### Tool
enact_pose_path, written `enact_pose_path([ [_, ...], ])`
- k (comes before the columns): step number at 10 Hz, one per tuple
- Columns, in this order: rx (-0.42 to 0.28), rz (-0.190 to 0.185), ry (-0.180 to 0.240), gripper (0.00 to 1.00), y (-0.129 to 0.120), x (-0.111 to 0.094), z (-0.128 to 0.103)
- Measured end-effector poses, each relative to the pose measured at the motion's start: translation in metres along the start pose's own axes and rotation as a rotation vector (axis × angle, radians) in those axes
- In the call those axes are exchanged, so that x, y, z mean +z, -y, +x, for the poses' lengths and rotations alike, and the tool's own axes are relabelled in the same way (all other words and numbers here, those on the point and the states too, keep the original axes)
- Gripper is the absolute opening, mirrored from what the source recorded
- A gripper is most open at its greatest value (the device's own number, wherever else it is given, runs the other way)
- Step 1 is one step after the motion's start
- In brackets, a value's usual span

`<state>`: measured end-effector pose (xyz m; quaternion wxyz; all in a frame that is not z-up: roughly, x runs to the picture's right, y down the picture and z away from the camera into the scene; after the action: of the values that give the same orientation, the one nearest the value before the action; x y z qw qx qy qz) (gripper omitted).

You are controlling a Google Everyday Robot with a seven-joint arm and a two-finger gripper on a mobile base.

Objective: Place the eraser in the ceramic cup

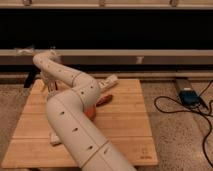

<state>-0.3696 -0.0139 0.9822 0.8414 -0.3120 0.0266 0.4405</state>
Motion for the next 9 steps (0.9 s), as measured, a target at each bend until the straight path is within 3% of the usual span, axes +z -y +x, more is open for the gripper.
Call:
enact_pose_path([
  [9,-0.005,-0.003,0.007,0.8,-0.0051,0.0125,-0.009],
])
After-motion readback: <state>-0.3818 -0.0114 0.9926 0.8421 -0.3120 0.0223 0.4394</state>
